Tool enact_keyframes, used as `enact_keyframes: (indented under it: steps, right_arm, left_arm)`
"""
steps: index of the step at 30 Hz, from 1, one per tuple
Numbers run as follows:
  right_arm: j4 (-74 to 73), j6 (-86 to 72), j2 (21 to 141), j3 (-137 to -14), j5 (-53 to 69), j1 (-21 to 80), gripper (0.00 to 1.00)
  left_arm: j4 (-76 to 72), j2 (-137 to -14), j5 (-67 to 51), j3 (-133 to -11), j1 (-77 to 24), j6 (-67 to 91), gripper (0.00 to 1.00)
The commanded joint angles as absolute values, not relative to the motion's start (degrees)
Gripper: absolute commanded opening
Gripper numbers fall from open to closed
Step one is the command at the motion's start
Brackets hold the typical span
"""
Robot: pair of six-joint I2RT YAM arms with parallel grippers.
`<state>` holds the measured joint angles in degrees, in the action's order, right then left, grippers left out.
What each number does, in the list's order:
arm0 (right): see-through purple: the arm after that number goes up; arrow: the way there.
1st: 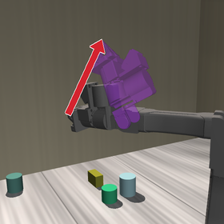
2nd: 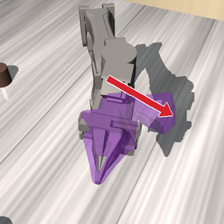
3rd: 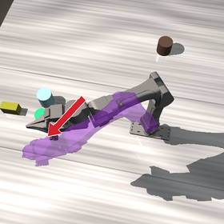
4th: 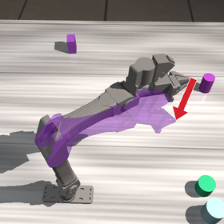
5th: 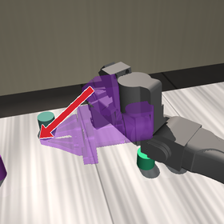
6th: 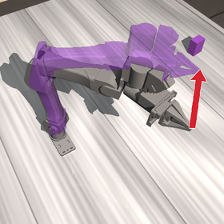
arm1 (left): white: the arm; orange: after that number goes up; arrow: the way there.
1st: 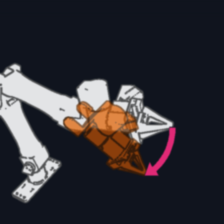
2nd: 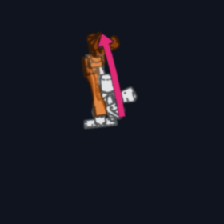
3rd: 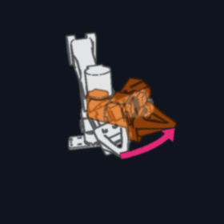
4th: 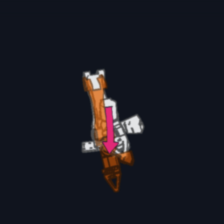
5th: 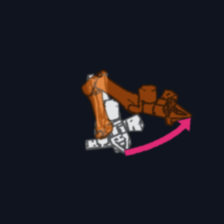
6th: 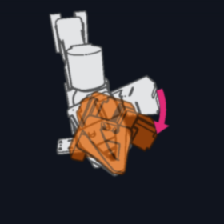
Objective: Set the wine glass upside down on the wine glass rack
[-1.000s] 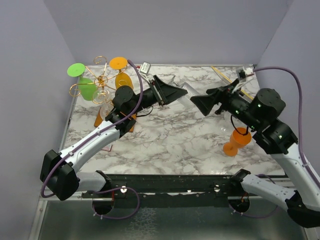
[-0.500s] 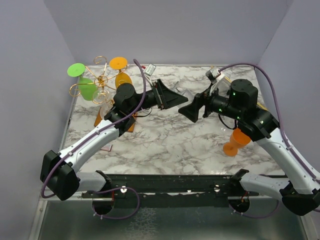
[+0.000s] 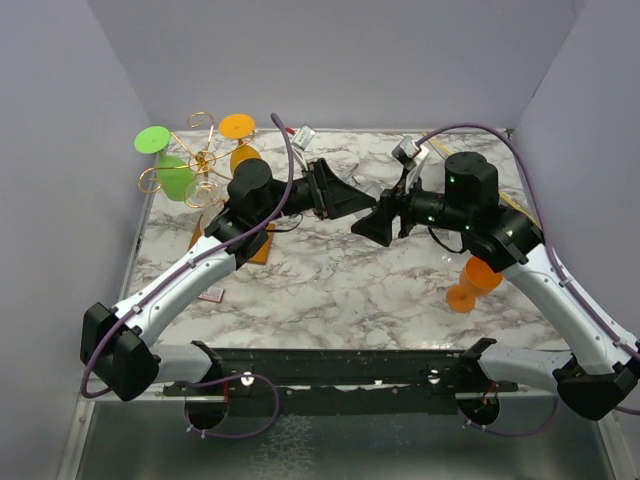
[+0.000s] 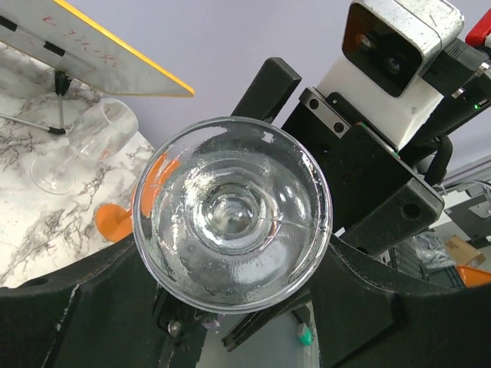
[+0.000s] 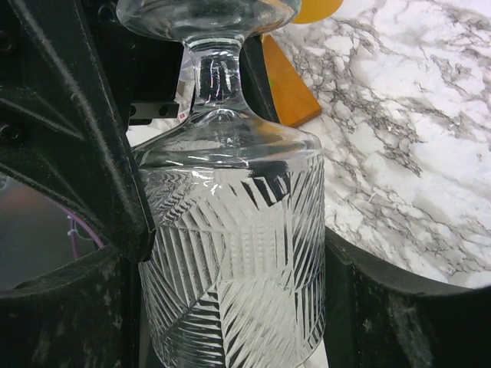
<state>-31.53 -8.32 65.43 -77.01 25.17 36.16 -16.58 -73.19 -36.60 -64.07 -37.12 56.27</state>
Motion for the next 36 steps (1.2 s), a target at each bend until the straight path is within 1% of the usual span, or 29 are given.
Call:
enact_keyframes:
  steps: [1,3,5,7,10,13,15,24,29,36]
  right_arm:
    - [-26.2,-7.5,63.1,-74.8,29.7,36.1,0.30]
    - [-23.3,-7.3,62.8,-73.5,30.8,36.1,0.20]
    - [-20.4,-7.3,62.3,-71.8,31.3,36.1,0.12]
    - [-15.8,-7.9,61.3,-69.4,32.1,36.1,0.09]
    - [-6.2,-9.7,59.0,-64.7,33.0,36.1,0.05]
    - [4.4,-11.9,57.1,-60.1,33.3,36.1,0.01]
    - [9.9,-12.9,56.5,-58.1,32.7,36.1,0.01]
    - [27.6,-14.6,58.6,-53.7,28.1,36.1,0.01]
    - [36.6,-15.1,60.3,-51.8,25.2,36.1,0.01]
    - [46.6,-14.2,64.4,-49.2,22.4,36.7,0.01]
  left_arm:
    - [-17.6,-71.3,-38.4,-66.8,-37.2,55.0,0.48]
    - [-17.6,-71.0,-38.1,-67.0,-37.2,55.0,0.57]
    - [-17.5,-70.6,-37.4,-67.1,-37.2,55.1,0.68]
    - [-17.6,-69.9,-36.3,-67.0,-37.2,55.0,0.78]
    - [-17.5,-68.6,-34.0,-66.5,-37.2,53.9,0.89]
    - [-17.3,-67.4,-31.4,-65.9,-37.2,52.1,0.95]
    - [-16.5,-66.8,-30.3,-66.0,-37.1,50.9,0.98]
    - [-5.3,-63.8,-23.9,-70.2,-37.2,42.5,0.99]
    - [6.2,-61.1,-16.9,-75.4,-37.2,35.2,0.99]
    - [17.8,-54.9,-5.5,-83.0,-37.2,25.2,0.99]
